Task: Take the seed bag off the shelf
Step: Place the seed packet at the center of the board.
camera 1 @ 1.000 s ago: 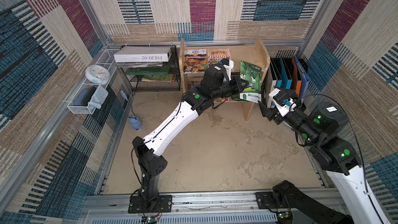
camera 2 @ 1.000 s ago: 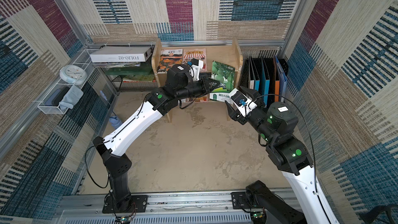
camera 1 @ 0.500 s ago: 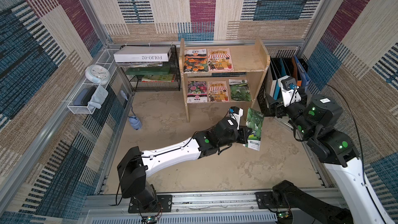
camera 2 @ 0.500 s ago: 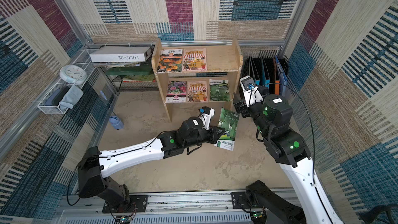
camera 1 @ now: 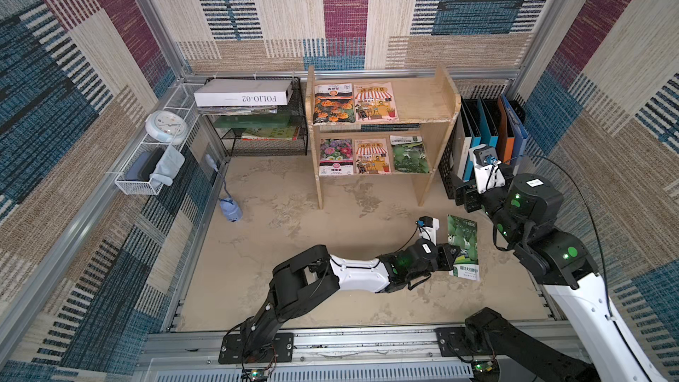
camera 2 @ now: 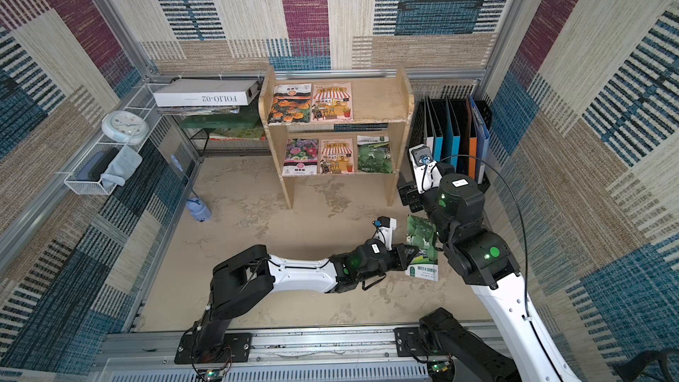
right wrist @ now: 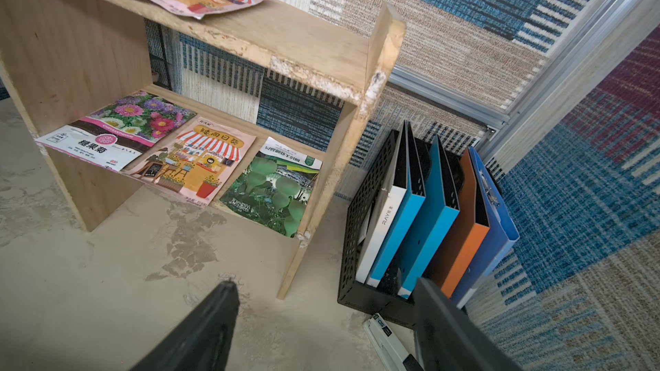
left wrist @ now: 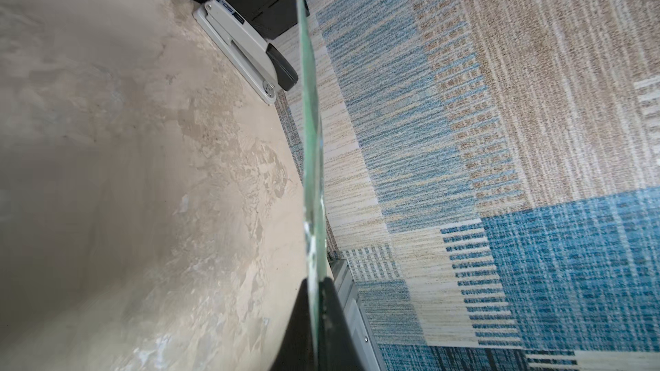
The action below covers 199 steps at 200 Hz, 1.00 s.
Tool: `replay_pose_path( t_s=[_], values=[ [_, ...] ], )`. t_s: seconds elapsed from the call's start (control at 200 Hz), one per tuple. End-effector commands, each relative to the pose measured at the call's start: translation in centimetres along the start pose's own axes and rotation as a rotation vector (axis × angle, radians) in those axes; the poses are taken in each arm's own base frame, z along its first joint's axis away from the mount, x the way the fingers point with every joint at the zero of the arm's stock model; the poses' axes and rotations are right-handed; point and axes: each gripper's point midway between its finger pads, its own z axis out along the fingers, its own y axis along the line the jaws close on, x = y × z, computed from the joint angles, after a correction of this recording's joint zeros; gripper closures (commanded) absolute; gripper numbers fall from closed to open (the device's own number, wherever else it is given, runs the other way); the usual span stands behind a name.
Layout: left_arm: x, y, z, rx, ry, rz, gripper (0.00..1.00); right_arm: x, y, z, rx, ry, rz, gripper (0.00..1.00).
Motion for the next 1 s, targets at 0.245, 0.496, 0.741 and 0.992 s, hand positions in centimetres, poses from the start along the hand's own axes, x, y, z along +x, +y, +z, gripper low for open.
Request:
replay_pose_path(
  t_s=[0.245, 0.496, 0.741, 0.992],
  values=[
    [2.4, 2.5, 3.9, -0.025, -0.015, -0.079, 1.00, 2.0, 1.0, 1.5, -0.006, 0.026, 0.015, 0.19],
    [4.0, 6.2, 6.1, -0.083, -0.022, -0.148, 1.00, 3.0, 1.9, 2.1, -0.029, 0.044, 0.020, 0.19],
    [6.1, 8.4, 8.0, -0.144, 0.031, -0.180, 1.00, 4.0, 2.5, 2.6, -0.043, 0.062, 0.015, 0.19],
    [6.8, 10.1, 8.2, -0.195, 0.040, -0.192, 1.00, 4.6, 3.2, 3.1, -0.061, 0.079, 0.013, 0.19]
  ],
)
